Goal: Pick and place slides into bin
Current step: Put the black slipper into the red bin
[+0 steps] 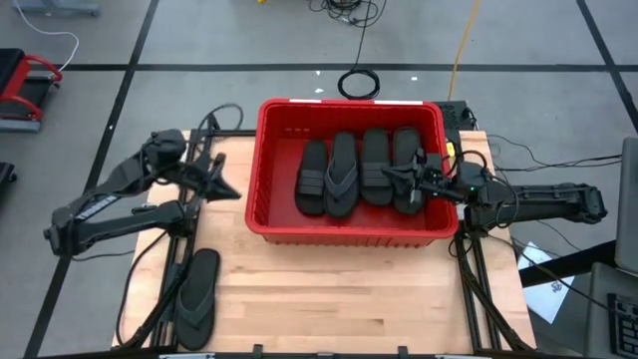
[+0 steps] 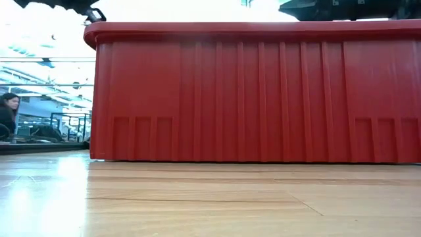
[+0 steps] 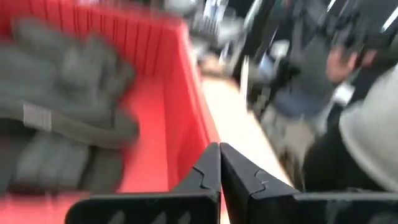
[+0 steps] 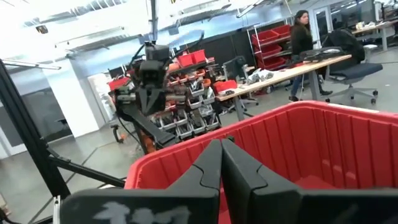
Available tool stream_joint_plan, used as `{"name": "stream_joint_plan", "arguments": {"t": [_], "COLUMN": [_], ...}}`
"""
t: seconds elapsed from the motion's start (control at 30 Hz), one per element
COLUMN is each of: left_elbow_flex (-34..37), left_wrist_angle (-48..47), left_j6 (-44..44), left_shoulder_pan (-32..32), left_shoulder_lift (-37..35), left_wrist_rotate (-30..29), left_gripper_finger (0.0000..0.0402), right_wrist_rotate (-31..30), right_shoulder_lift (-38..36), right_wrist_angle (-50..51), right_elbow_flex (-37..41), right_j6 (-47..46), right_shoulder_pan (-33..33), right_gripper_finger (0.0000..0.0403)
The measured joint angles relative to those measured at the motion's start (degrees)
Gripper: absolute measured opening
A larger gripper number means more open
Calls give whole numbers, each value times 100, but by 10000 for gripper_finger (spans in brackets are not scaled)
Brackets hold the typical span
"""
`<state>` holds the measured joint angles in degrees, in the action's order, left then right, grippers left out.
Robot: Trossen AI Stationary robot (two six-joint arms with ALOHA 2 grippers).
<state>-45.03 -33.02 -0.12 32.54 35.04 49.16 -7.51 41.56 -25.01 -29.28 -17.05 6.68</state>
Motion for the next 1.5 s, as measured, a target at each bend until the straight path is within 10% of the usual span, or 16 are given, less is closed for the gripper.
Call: {"name": "stream_joint_plan", "arguments": {"t": [0.27, 0.53, 0.9, 1.5], "left_elbow_flex": [-541, -223, 766, 1429], "left_wrist_angle": [-3338, -4275, -3963, -889], "left_j6": [642, 594, 604, -2379], "left_shoulder_pan": [-898, -1471, -2241, -4706], "left_shoulder_lift": [-1, 127, 126, 437], "left_wrist_rotate": [-1665, -1676, -874, -1543], "left_gripper_finger": [26, 124, 249, 244], "right_wrist_rotate": [15, 630, 629, 438], "right_shoulder_lift": [0, 0, -28, -118], "right_wrist_angle": [212, 395, 387, 387], "right_elbow_flex": [0, 0, 0, 0], "right_j6": [176, 163, 106, 126], "right_shoulder_pan": [0, 4, 7, 7], "right_gripper_finger": [0, 0, 0, 0]}}
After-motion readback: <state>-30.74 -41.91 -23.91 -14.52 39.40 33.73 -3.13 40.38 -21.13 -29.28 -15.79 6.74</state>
